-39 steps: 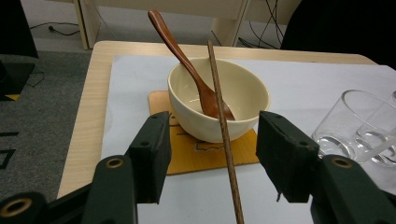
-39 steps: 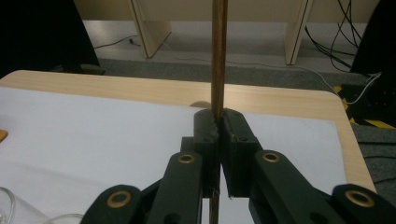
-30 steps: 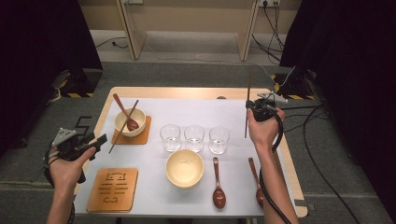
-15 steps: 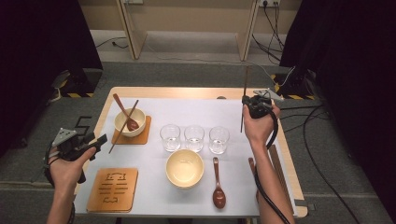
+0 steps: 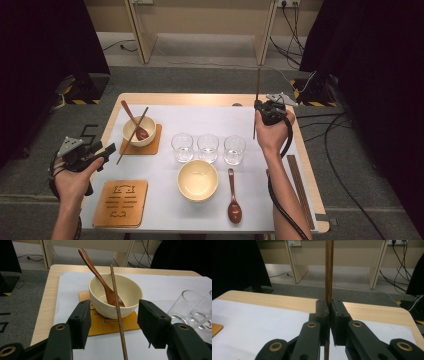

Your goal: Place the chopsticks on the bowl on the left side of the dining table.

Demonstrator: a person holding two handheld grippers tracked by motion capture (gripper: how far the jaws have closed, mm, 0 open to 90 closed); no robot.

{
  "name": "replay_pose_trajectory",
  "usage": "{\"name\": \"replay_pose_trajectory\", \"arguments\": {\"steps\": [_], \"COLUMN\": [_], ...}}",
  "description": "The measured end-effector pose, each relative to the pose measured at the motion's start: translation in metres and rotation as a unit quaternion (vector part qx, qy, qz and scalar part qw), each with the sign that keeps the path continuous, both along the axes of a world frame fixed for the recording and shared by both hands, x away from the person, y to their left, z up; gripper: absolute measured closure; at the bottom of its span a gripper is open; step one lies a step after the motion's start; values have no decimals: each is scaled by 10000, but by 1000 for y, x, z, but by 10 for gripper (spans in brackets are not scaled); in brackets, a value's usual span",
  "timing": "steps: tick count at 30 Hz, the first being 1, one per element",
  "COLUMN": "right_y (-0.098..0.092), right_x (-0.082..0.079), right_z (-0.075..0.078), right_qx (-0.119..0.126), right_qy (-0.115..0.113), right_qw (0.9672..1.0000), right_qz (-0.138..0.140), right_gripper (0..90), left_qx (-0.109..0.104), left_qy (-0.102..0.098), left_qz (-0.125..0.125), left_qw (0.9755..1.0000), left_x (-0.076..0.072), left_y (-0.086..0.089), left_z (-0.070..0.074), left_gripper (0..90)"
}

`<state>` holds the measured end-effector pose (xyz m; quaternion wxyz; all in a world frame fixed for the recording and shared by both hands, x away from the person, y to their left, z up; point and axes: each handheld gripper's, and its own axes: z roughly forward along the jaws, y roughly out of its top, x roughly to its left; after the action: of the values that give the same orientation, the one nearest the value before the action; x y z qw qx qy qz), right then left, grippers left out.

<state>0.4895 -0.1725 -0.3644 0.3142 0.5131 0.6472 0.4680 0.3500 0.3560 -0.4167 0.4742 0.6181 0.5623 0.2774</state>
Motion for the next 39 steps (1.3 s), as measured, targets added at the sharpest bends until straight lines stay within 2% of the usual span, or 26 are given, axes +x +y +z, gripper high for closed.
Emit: {"name": "replay_pose_trajectory", "arguments": {"steps": [6,11,20,29,39], "right_y": [6,13,23,35,50], "right_x": [1,4,8,9,10], "right_z": [4,4,6,9,11], "right_qx": [7,-45,-25,-36,-49], "right_qy": [-68,-39,-133,-187,-273], "right_qw": [10000,9999,9997,9992,9984], "right_qz": [39,125,224,341,486], "right_gripper": [854,854,854,854,854], "left_qx": [46,97,159,278,322], "left_qy": [-42,-44,-136,-150,-236], "left_qz": [-51,-92,-319,-753,-1036], "left_qw": [10000,9999,9993,9967,9938], "left_x": [4,10,21,39,53], "left_y": [-5,-10,-27,-52,-76], "left_z": [3,7,22,38,48], "left_gripper": [429,419,417,414,420]}}
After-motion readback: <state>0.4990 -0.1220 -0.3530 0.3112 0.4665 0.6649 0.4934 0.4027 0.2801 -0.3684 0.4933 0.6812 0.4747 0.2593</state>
